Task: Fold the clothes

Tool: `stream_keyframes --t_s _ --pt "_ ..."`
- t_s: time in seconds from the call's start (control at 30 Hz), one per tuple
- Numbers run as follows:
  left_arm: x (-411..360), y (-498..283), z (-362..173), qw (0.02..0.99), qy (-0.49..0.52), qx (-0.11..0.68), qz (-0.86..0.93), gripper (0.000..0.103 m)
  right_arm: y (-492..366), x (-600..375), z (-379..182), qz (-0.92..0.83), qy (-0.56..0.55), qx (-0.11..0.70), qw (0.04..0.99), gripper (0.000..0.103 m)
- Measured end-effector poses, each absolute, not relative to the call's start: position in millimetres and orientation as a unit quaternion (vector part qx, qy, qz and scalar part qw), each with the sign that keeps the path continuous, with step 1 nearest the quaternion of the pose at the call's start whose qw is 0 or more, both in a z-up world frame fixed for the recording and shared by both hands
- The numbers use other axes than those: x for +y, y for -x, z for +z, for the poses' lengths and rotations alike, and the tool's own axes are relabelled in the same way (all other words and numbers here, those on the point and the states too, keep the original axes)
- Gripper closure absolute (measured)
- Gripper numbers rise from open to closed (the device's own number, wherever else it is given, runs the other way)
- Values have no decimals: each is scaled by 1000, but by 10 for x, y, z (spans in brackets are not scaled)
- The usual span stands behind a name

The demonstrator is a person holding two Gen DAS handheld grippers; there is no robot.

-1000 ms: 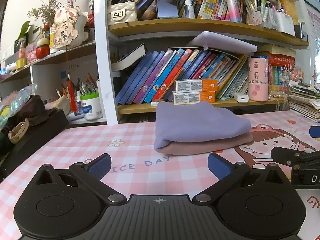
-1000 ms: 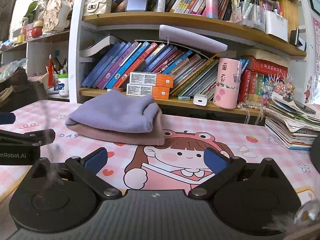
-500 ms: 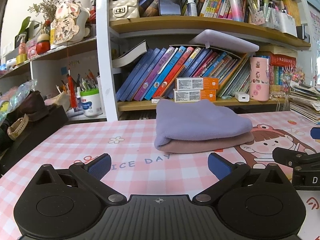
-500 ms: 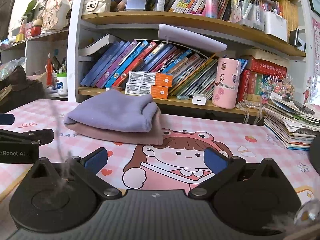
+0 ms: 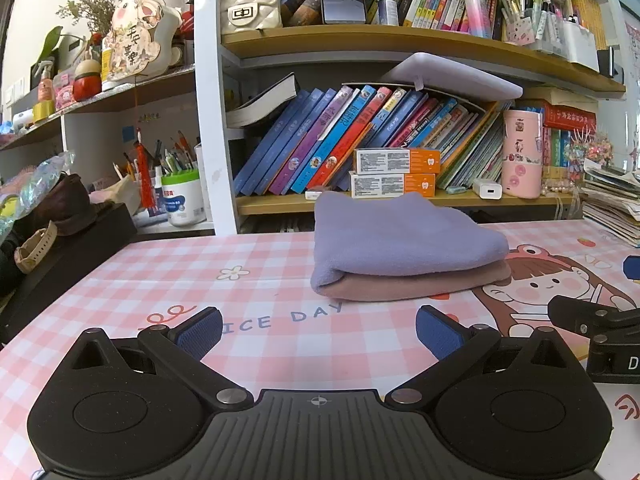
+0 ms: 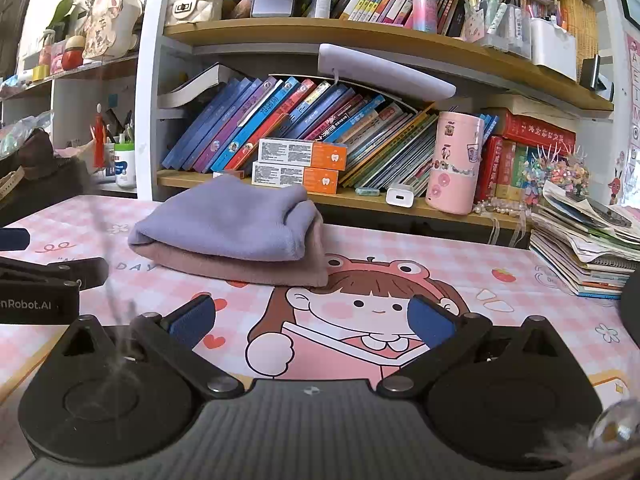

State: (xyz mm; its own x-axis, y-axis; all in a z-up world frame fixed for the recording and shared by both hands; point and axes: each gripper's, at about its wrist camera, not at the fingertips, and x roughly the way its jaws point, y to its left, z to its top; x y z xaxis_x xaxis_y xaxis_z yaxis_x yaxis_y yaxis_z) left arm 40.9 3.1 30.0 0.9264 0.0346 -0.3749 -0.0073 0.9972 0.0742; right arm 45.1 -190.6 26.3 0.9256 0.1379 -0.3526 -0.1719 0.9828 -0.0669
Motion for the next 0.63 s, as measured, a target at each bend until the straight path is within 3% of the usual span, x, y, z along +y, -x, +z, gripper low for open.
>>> stream_keyframes --t_s 0.63 --pt "53 -400 299 981 -30 190 8 0 -478 -1907 246 78 47 185 979 0"
